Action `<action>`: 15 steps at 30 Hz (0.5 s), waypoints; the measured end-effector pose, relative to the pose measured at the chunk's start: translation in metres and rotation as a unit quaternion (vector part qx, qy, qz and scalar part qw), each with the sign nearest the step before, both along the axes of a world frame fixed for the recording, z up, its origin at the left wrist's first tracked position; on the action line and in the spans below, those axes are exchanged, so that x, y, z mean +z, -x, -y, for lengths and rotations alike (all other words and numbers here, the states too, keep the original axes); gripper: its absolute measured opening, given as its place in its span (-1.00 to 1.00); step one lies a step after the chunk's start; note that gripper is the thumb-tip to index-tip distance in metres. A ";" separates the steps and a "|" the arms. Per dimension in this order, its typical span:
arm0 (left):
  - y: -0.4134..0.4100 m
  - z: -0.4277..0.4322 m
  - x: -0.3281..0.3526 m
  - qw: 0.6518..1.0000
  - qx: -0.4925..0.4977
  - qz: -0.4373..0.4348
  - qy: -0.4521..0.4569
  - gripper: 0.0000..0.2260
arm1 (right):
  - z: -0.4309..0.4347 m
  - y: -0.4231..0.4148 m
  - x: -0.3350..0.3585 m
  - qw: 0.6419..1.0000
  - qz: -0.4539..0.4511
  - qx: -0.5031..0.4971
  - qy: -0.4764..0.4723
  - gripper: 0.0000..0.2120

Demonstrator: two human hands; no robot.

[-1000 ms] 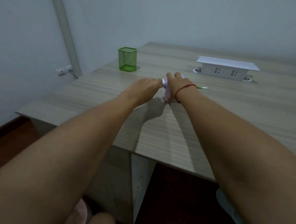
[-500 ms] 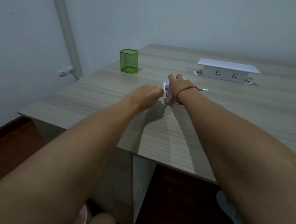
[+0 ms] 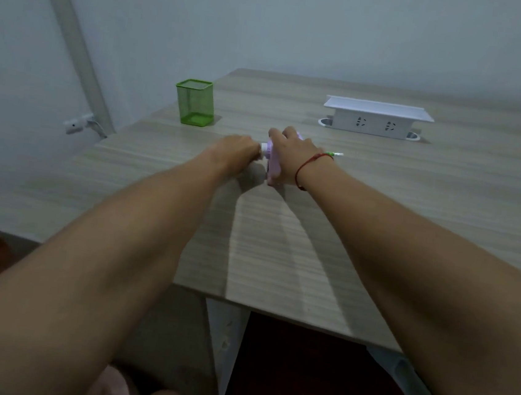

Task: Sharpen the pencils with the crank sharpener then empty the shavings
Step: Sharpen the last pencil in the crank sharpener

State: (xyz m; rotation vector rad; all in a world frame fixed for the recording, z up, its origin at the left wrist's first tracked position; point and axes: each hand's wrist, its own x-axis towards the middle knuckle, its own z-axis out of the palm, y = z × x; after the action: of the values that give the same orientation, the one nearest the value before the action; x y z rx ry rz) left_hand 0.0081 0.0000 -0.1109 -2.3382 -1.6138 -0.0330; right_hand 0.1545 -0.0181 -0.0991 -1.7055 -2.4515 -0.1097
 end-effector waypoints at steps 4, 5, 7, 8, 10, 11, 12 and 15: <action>0.002 -0.014 0.030 0.997 -0.029 -0.012 -0.069 -0.80 | -0.005 -0.001 0.000 1.000 -0.014 -0.001 0.000 -0.36; 0.002 -0.012 0.037 0.996 -0.041 -0.004 -0.079 -0.79 | -0.006 0.000 0.001 1.000 -0.019 -0.012 0.011 -0.38; 0.004 -0.003 0.043 0.994 -0.059 0.017 -0.093 -0.78 | -0.007 0.003 0.005 0.999 -0.013 -0.029 0.029 -0.38; 0.005 0.004 0.042 0.992 -0.066 0.029 -0.103 -0.78 | -0.006 0.005 0.008 0.999 -0.005 -0.034 0.035 -0.36; 0.006 0.022 0.032 0.990 -0.079 0.053 -0.107 -0.80 | -0.003 0.008 0.012 0.998 0.008 -0.038 0.046 -0.31; 0.006 0.030 0.026 0.989 -0.086 0.063 -0.099 -0.81 | -0.002 0.009 0.013 0.998 0.009 -0.041 0.050 -0.29; 0.006 0.038 0.020 0.989 -0.092 0.074 -0.092 -0.80 | 0.001 0.009 0.012 0.998 0.010 -0.043 0.048 -0.28; 0.003 0.052 0.003 0.989 -0.084 0.098 -0.072 -0.72 | 0.004 0.011 0.012 0.998 0.015 -0.041 0.036 -0.27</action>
State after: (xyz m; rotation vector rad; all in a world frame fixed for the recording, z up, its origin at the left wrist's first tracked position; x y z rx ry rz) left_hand 0.0049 -0.0522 -0.1082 -2.4123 -1.4397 -0.4149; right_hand 0.1434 -0.0226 -0.0873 -1.8474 -2.4342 -0.0578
